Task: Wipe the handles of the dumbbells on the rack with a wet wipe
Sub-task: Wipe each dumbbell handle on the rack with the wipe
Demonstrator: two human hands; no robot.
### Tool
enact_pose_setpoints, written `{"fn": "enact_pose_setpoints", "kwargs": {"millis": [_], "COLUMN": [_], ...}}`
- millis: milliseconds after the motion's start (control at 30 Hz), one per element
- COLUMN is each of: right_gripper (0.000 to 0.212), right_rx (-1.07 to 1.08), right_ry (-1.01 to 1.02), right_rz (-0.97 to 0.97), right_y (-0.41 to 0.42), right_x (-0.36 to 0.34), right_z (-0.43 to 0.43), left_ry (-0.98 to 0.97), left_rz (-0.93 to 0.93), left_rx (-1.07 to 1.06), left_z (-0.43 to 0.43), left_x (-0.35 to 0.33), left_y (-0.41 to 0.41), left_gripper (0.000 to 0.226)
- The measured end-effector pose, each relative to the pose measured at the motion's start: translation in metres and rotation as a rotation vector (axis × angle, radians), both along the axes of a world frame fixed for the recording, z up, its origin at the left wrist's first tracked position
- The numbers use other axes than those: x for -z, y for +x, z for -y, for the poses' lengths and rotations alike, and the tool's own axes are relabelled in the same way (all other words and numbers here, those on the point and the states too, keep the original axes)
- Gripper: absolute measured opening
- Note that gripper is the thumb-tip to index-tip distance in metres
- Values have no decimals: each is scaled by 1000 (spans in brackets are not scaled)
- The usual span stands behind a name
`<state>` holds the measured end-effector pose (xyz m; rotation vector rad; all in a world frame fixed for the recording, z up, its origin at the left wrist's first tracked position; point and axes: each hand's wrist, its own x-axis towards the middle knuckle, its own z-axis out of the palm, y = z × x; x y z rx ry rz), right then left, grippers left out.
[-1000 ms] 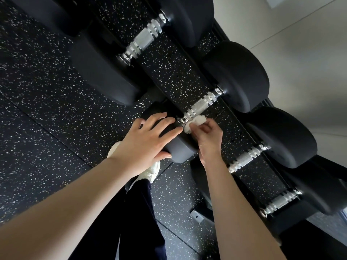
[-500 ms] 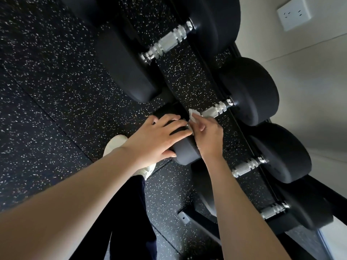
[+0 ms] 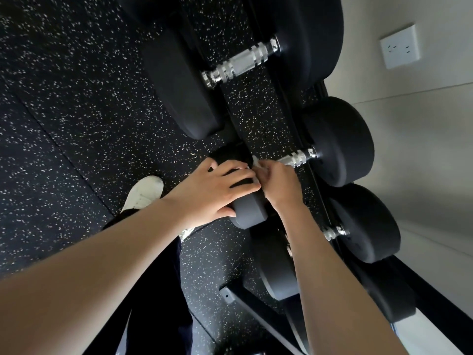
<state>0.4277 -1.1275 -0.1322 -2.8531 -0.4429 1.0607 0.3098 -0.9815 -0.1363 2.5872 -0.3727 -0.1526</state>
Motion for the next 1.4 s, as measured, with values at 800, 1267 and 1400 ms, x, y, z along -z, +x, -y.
{"fn": "enact_pose_setpoints", "kwargs": {"millis": [800, 1267, 1400], "right_gripper": [30, 29, 28], "right_rx": [-118, -55, -159], "right_ry": [-173, -124, 21], "right_rz": [226, 363, 241], "right_y": [41, 37, 26], "right_x": [-16, -17, -17], "right_z": [-1, 22, 29], "left_ry": [2, 14, 22], "left_rz": [-9, -20, -20], "left_rx": [-1, 5, 8], "left_z": [-2, 0, 1], "left_x": [-1, 1, -2], "left_y": [-1, 0, 1], "left_gripper": [73, 75, 76]}}
